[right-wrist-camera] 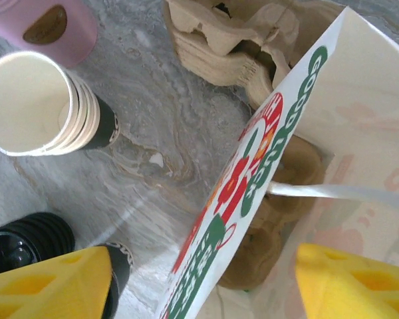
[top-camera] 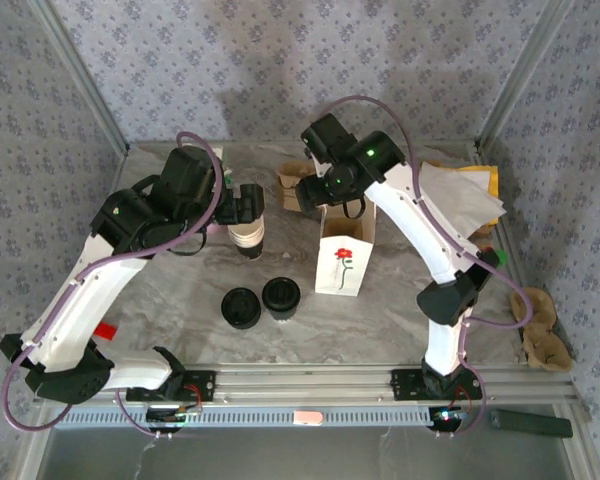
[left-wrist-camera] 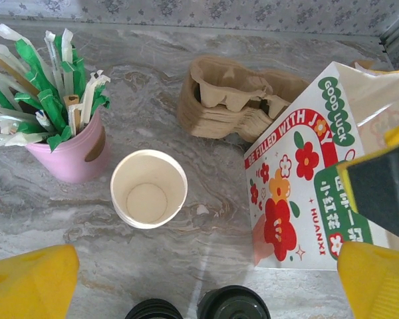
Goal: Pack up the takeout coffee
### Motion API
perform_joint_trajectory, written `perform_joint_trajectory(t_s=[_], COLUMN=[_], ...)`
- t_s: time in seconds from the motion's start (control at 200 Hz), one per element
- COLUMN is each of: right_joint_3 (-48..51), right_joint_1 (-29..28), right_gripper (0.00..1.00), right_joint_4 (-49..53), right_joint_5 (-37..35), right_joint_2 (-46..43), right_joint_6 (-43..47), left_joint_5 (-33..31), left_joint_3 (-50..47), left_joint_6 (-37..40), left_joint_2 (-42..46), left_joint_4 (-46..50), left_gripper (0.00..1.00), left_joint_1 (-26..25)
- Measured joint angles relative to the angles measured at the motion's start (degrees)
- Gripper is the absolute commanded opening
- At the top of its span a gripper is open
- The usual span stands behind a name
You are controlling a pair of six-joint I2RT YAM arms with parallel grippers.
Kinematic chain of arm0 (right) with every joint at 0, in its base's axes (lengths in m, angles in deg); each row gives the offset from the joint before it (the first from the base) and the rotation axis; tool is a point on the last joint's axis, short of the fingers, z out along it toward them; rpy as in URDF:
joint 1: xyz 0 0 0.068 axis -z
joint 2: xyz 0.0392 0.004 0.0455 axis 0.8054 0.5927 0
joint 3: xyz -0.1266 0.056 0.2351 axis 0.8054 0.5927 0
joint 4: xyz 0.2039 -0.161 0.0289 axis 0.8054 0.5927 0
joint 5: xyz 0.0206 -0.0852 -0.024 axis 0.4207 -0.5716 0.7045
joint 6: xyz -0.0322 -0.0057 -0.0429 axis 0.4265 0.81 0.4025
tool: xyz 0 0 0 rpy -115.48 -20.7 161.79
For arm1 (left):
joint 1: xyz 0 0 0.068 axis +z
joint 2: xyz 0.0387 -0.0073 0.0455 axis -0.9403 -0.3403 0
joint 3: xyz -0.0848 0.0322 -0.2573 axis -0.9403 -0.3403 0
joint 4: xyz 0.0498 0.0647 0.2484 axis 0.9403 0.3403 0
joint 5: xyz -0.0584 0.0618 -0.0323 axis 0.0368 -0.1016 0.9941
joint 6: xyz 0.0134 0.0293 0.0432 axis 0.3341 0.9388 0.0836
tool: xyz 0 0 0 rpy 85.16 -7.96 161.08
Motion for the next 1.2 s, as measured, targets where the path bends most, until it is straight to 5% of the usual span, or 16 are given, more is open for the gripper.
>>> perform_joint_trajectory(t_s=[0.245, 0.59, 0.919, 1.199], right_joint_3=[-0.22, 0.72, 4.02, 13.00], right_joint_1=[0.07, -1.14, -14.01, -24.11], right_gripper=[0.89, 0.82, 0.83, 0.91], right_joint_4=[0.72, -2.10, -2.34, 0.28], right_joint_5=[-1.03, -1.51, 4.31, 4.00], right_joint_2=[-7.04, -14.45, -17.03, -10.86], right_joint_6=[1.73, 4.61, 5.38, -8.28], left_joint_5=[-1.38, -2.62, -5.75, -11.50], left_joint_3=[0.07, 0.24, -6.12, -11.98], left_joint_6=[-0.02, -1.51, -7.67, -10.01], left_joint_2=[0.39, 3.56, 9.88, 17.99], left_joint_4=[2.56, 6.54, 10.60, 12.17], left_gripper=[1.00, 1.00, 1.00, 1.00], left_joint_1=[0.00, 0.76, 1.88, 3.10])
